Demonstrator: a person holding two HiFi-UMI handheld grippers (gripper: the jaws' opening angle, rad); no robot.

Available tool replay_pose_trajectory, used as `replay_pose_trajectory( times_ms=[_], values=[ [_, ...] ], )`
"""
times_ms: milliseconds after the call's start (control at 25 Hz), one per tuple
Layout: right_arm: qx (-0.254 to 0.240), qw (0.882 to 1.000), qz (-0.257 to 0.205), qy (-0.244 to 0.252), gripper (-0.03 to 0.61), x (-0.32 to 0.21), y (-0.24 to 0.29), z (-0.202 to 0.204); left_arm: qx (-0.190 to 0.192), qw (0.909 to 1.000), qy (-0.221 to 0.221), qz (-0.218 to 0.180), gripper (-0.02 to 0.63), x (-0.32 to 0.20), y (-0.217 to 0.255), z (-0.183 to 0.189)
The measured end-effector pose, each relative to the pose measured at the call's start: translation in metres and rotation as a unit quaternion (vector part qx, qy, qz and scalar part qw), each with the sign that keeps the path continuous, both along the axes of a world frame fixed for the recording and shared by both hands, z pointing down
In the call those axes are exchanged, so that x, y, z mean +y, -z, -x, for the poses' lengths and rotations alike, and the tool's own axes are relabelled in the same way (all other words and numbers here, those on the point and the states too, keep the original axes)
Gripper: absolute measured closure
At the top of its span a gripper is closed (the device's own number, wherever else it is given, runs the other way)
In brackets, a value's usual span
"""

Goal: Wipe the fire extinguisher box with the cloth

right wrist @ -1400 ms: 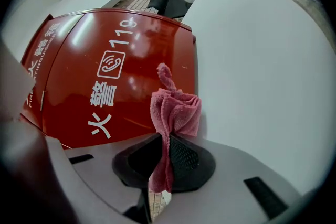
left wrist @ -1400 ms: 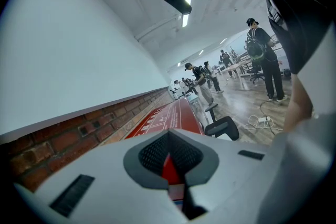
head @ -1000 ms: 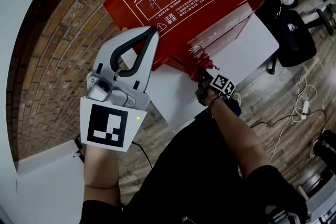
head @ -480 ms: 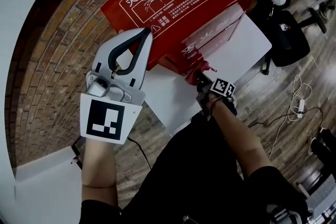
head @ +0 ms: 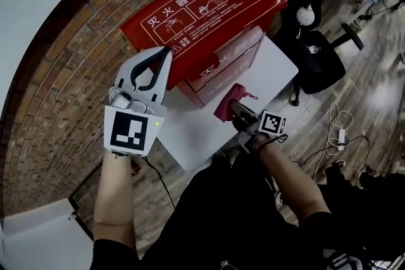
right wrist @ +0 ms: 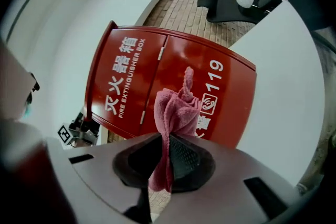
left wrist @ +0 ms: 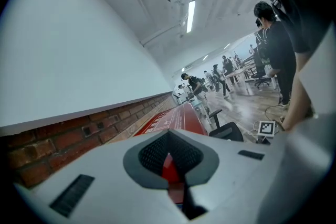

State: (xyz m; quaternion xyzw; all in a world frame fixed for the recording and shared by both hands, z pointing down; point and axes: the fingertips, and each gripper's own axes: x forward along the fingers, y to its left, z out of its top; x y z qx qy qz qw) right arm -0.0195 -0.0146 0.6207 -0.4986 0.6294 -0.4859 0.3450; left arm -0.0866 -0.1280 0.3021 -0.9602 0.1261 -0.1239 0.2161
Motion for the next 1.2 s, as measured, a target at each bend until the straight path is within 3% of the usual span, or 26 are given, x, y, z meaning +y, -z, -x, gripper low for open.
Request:
replay_pose_trajectory(
  times_ms=[360, 640, 800, 920, 1000, 1040, 1200],
  values=[
    [0.047, 0.992, -0.103, 0.046, 0.528, 0.019, 0.12, 0.011, -0.012, 0.9995, 0.006, -0.029, 0.6, 0.005, 0.001, 0.001],
    [0.093, 0.975, -0.175, 0.096, 0.528, 0.03, 0.199, 0.03, -0.023, 0.9979, 0.031, -0.052, 0.6, 0.018, -0.001, 0.017],
    [0.12, 0.958, -0.216, 0.142, 0.528, 0.04, 0.24, 0.045, -0.011, 0.9994, 0.026, -0.021, 0.6, 0.034, -0.002, 0.037],
    [0.137, 0.94, -0.252, 0.185, 0.528, 0.046, 0.266, 0.059, 0.005, 0.9982, 0.005, 0.06, 0.6, 0.048, -0.008, 0.057],
    [0.144, 0.926, -0.276, 0.214, 0.528, 0.052, 0.281, 0.069, 0.026, 0.9875, -0.019, 0.154, 0.6, 0.06, -0.016, 0.069],
    [0.143, 0.918, -0.288, 0.23, 0.528, 0.055, 0.288, 0.075, 0.037, 0.9772, -0.034, 0.206, 0.6, 0.066, -0.021, 0.075],
    [0.121, 0.886, -0.342, 0.29, 0.528, 0.064, 0.312, 0.098, 0.079, 0.9146, -0.107, 0.382, 0.6, 0.092, -0.036, 0.094]
  ],
)
